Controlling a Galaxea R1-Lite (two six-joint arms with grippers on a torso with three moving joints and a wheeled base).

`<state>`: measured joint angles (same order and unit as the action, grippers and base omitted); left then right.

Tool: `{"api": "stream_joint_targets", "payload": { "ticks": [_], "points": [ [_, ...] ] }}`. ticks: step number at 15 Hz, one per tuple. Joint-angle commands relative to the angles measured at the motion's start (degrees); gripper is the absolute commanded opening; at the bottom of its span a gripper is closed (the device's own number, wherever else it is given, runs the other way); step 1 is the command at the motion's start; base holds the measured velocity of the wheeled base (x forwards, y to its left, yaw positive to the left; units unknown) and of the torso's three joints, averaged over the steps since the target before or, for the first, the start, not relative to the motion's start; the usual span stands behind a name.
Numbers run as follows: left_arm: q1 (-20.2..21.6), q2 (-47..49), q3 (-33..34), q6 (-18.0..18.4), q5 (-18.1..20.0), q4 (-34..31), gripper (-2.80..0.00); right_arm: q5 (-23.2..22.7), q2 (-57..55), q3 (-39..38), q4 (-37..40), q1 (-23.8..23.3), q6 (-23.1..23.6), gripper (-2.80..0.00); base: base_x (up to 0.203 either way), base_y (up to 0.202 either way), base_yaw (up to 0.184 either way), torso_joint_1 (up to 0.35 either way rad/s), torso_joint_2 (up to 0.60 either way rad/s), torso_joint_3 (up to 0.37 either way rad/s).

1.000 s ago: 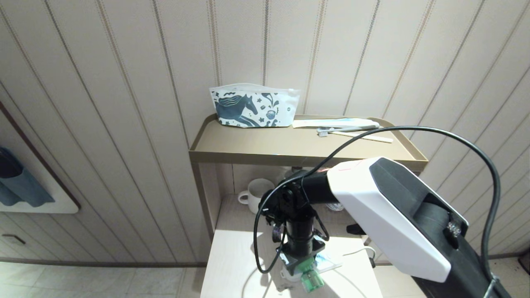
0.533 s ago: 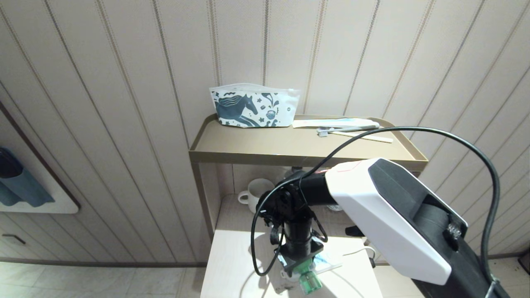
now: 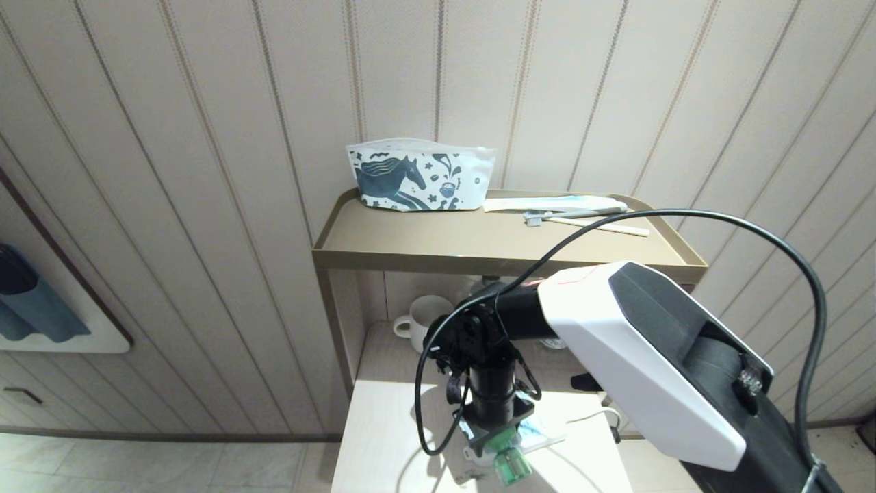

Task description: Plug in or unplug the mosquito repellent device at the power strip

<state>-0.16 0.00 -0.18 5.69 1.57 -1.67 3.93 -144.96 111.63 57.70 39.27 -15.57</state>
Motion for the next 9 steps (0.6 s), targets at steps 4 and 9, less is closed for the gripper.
{"api": "stream_joint_targets", "payload": {
  "ticks": [4, 9],
  "points": [
    [0.0, 0.1, 0.0, 0.0, 0.0, 0.0, -2.80, 0.0, -0.1, 0.0, 0.3, -0.4, -0.1, -2.80, 0.000, 0.000, 0.000, 0.000, 0.00, 0.000],
    [0.0, 0.1, 0.0, 0.0, 0.0, 0.0, -2.80, -0.1, -0.2, 0.0, 0.3, -0.4, -0.1, -2.80, 0.000, 0.000, 0.000, 0.000, 0.00, 0.000]
  ]
}}
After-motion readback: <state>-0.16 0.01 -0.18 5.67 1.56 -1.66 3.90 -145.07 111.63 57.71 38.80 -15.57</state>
